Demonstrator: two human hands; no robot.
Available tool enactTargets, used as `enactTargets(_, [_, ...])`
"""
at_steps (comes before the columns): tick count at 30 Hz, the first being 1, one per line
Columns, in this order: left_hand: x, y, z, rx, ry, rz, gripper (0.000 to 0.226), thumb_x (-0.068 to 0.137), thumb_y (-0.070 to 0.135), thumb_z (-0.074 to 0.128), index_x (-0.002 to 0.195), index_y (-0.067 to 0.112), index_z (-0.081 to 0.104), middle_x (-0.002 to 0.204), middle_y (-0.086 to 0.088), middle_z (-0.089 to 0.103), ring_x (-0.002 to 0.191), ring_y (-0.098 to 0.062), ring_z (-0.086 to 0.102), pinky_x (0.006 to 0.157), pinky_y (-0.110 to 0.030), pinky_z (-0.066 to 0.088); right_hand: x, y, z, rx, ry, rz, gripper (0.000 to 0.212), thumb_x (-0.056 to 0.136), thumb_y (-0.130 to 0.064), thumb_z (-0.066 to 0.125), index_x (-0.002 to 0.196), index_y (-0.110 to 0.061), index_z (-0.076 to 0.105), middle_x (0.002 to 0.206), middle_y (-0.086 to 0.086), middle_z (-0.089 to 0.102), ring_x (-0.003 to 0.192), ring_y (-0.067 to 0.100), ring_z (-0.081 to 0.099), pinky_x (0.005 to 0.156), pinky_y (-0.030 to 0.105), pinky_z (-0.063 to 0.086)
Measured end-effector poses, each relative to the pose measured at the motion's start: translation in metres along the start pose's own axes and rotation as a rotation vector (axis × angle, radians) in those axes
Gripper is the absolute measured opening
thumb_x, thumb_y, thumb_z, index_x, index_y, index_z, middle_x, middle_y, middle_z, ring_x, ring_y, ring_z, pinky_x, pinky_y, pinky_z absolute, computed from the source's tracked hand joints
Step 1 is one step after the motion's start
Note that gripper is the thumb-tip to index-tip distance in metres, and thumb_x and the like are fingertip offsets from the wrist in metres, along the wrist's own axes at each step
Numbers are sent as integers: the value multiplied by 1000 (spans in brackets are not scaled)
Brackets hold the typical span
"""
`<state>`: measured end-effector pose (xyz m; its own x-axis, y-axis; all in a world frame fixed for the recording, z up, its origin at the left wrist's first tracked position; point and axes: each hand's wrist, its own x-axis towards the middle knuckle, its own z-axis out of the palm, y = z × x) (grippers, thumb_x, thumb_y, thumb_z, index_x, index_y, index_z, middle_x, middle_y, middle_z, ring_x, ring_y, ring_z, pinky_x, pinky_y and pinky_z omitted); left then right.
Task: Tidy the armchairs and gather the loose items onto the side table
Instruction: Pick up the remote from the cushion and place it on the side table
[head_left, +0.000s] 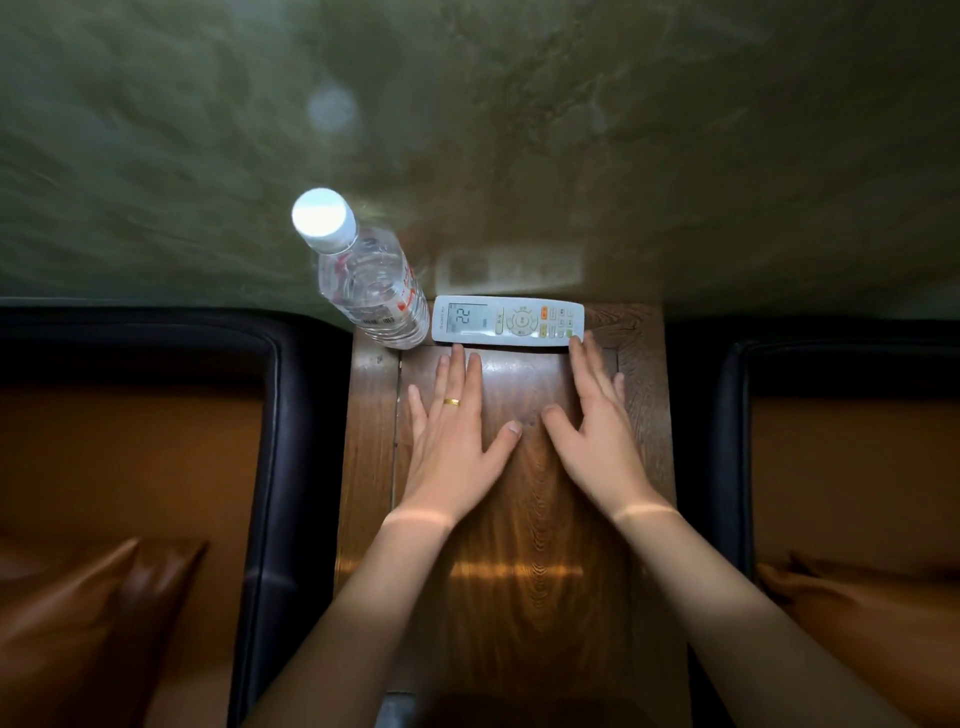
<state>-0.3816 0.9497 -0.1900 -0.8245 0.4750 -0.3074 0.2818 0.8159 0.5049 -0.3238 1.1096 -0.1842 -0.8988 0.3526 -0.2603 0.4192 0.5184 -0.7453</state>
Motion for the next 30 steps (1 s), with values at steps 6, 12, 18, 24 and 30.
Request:
enactTargets(6, [1,-9,1,70,-7,41,85,96,51,48,159,18,1,166,2,-16,150,-10,-21,119,-40,-20,11,5,2,-65,1,-38,87,90,-13,61,160,-18,10,168,-1,2,152,6,-6,122,36,-13])
enactTargets(12, [6,-5,-1,74,2,31,84,95,50,49,159,18,4,167,1,-10,151,-12,-19,119,-42,-18,8,11,4,-89,12,-44,90,88,-14,61,160,-20,7,168,0,2,153,10,-7,121,33,-14])
enactTargets(18, [-2,-8,0,53,24,27,73,98,43,47,158,19,13,167,6,-6,152,-10,-13,122,-43,-11,-28,27,9,-232,28,-25,77,89,-28,45,160,-16,16,167,-1,11,154,9,-4,121,29,-16])
enactTargets(24, [-34,-15,7,56,-5,8,66,101,36,45,158,22,16,166,8,-2,151,-9,-13,122,-41,-10,-75,34,7,-275,-53,8,69,96,-30,45,159,-24,17,166,-10,2,151,3,-16,121,30,-19])
enactTargets(30, [-91,-16,4,17,-96,-25,69,97,28,52,158,25,19,166,9,-2,152,-11,-11,124,-44,-5,-128,17,5,-309,-219,119,72,97,-23,52,159,-24,18,168,-6,-2,153,14,-14,124,41,-9])
